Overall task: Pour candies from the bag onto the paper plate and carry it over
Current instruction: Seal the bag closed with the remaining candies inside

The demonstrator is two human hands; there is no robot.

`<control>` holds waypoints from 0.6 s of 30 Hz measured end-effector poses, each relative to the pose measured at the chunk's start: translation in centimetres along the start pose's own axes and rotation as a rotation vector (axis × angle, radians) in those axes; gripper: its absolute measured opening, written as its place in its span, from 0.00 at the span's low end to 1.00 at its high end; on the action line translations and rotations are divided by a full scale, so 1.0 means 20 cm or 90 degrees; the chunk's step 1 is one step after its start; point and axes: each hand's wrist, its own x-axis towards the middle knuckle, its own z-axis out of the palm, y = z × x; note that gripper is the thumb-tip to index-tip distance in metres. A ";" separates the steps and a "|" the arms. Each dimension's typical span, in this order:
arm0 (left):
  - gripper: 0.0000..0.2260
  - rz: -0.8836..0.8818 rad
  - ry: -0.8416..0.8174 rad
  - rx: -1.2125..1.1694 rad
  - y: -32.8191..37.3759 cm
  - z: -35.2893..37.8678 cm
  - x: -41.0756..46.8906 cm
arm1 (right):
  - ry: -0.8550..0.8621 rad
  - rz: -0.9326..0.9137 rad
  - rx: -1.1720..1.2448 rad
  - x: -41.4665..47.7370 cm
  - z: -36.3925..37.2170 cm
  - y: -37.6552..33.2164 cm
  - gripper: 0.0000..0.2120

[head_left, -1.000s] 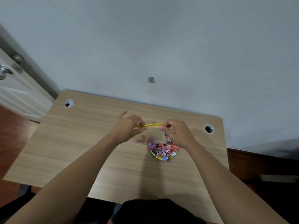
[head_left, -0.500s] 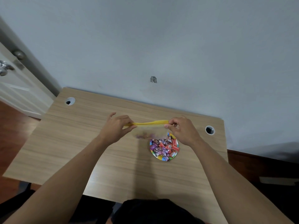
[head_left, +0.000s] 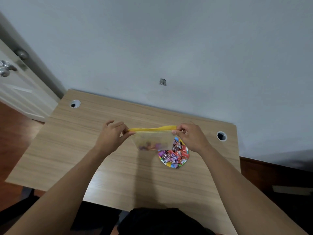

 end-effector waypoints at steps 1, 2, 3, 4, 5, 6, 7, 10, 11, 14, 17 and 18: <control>0.19 0.000 0.004 0.004 -0.01 -0.01 -0.01 | 0.000 -0.002 0.004 0.00 0.01 -0.01 0.12; 0.19 -0.003 0.003 0.005 -0.03 -0.01 -0.02 | -0.006 -0.004 0.017 -0.01 0.03 -0.02 0.11; 0.19 -0.010 -0.004 0.005 -0.06 -0.01 -0.04 | -0.021 -0.004 0.036 -0.02 0.05 -0.04 0.10; 0.19 -0.016 -0.011 0.003 -0.09 -0.01 -0.06 | -0.040 -0.005 0.052 -0.04 0.09 -0.05 0.09; 0.19 -0.022 -0.018 0.002 -0.13 -0.01 -0.08 | -0.061 -0.006 0.059 -0.05 0.12 -0.06 0.08; 0.20 -0.026 -0.026 0.004 -0.17 -0.01 -0.12 | -0.079 -0.010 0.062 -0.06 0.17 -0.07 0.09; 0.20 -0.029 -0.032 0.008 -0.20 0.00 -0.15 | -0.092 -0.012 0.059 -0.07 0.22 -0.08 0.10; 0.17 -0.040 -0.051 0.015 -0.28 0.02 -0.24 | -0.149 0.005 0.039 -0.09 0.35 -0.08 0.13; 0.16 -0.046 -0.064 0.011 -0.31 0.02 -0.26 | -0.174 0.000 0.023 -0.09 0.40 -0.08 0.14; 0.14 -0.073 -0.095 -0.012 -0.37 0.03 -0.32 | -0.218 -0.018 -0.001 -0.10 0.52 -0.08 0.12; 0.04 -0.129 -0.126 -0.031 -0.37 0.01 -0.34 | -0.209 -0.017 -0.016 -0.10 0.61 -0.07 0.13; 0.02 -0.138 -0.126 -0.040 -0.38 0.01 -0.33 | -0.206 -0.018 -0.022 -0.09 0.62 -0.07 0.13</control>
